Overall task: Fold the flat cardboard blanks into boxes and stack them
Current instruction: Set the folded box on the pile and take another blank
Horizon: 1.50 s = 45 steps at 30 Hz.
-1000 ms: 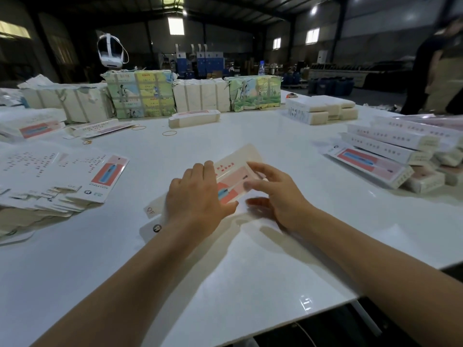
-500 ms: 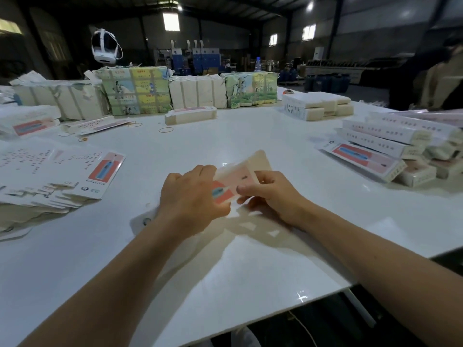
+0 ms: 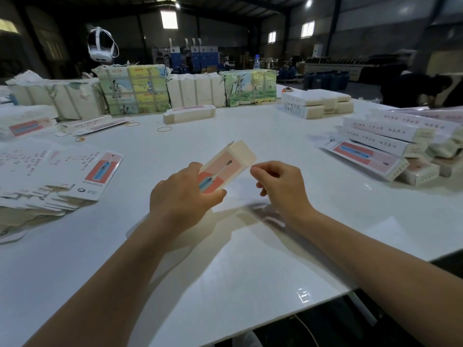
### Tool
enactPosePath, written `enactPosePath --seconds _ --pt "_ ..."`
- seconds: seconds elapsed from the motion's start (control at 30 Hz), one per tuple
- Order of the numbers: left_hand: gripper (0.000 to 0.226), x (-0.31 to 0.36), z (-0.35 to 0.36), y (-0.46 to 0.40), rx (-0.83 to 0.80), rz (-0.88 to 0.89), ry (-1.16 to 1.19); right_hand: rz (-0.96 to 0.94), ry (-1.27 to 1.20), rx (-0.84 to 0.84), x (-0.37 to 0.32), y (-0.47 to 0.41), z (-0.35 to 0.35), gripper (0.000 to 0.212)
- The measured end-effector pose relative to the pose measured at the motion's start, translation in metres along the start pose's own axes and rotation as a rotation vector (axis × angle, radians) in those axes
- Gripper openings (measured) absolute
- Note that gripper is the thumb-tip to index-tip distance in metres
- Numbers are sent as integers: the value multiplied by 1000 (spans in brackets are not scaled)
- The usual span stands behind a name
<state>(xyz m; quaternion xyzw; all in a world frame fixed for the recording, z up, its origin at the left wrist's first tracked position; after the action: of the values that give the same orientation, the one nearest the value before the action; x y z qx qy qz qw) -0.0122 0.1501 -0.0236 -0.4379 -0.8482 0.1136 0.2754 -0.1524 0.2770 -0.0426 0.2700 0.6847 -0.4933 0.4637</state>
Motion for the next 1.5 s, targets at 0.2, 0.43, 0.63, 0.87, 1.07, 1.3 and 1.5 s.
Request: enactPosePath --seconds 0.2,0.43,0.63,0.87,1.07,1.3,1.5 --pt "53 6 4 0 33 -45 17 -56 -120 -1 -5 10 8 17" --pt "51 8 6 3 19 -52 -1 18 -224 21 -5 8 8 25" --pt "53 16 9 6 2 -3 -43 -40 -49 -34 -6 10 7 24" --pt "53 11 10 6 -34 76 -100 -56 25 -91 -3 9 8 39" --pt "58 4 11 6 -13 153 -167 8 101 -152 -2 8 10 43" --pt "58 7 14 7 8 172 -150 -65 87 -179 -5 10 7 31" --pt "57 3 14 5 15 165 -114 -137 253 -34 -5 4 4 19"
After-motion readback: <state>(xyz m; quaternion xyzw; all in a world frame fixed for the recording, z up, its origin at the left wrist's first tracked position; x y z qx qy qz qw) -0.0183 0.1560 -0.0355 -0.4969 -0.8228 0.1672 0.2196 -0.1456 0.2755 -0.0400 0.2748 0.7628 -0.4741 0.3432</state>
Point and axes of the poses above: each hand's wrist, its own y-axis away from the middle knuckle, its own z-axis out of the palm, x = y × z, the point moved 2 cm from there along -y, towards the middle knuckle, and after that the axes turned 7 degrees about x, right-handed, at the moved point
